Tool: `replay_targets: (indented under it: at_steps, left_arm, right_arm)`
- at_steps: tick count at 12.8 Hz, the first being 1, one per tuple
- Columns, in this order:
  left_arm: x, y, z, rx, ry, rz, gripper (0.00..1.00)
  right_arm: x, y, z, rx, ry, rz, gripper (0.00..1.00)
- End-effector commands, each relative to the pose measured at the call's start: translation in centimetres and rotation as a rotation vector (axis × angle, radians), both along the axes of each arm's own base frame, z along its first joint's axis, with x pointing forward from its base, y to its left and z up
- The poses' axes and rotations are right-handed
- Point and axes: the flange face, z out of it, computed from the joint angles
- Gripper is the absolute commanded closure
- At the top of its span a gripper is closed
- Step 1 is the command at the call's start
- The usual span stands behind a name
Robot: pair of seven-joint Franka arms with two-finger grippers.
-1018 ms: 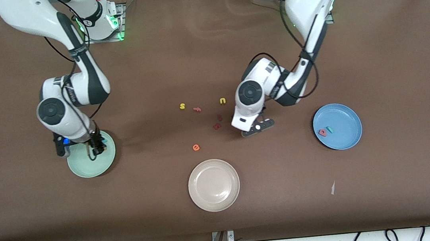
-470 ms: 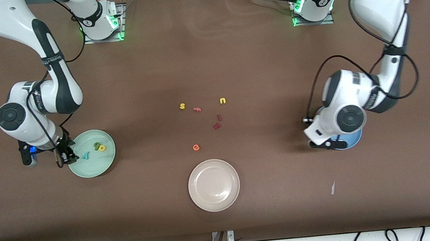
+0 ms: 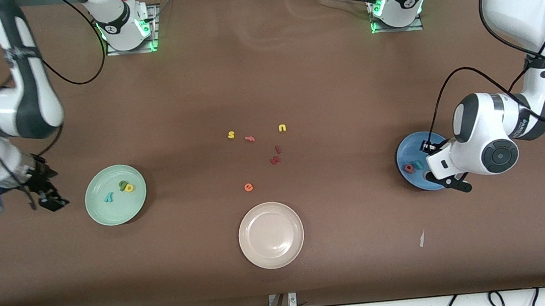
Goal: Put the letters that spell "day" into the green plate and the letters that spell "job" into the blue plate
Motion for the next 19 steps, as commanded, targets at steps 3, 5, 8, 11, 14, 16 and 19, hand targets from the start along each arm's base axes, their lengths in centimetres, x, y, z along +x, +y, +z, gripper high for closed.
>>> replay_targets:
  at_steps: [3,5,8,11,14,16,19]
  left_arm:
    - [1.0,2.9,5.8,0.029,-0.008,0.082,0.00]
    - [1.3,2.8,8.0,0.074,-0.027,0.208,0.00]
    - [-0.6,4.1,16.2,0.049,-0.122,0.454,0.00]
    - [-5.7,4.7,23.7,-0.020,-0.176,0.527,0.00]
    - [-9.6,4.0,31.3,-0.024,-0.150,0.535,0.00]
    - [-11.0,3.8,35.3,-0.006,-0.132,0.565,0.00]
    - [-11.7,3.5,36.7,-0.015,-0.159,0.556,0.00]
  right_arm:
    - [-3.0,-0.5,11.0,0.062,0.107,0.292,0.00]
    - [-4.6,0.9,13.5,0.095,0.193,0.451,0.00]
    - [-6.0,2.8,16.3,0.136,0.288,0.646,0.00]
    - [-6.6,3.2,19.9,0.156,0.287,0.771,0.00]
    - [-6.7,2.3,22.4,0.177,0.233,0.823,0.00]
    - [-6.6,2.2,22.7,0.205,0.200,0.868,0.00]
    - [-6.0,2.8,23.5,0.180,0.163,0.877,0.00]
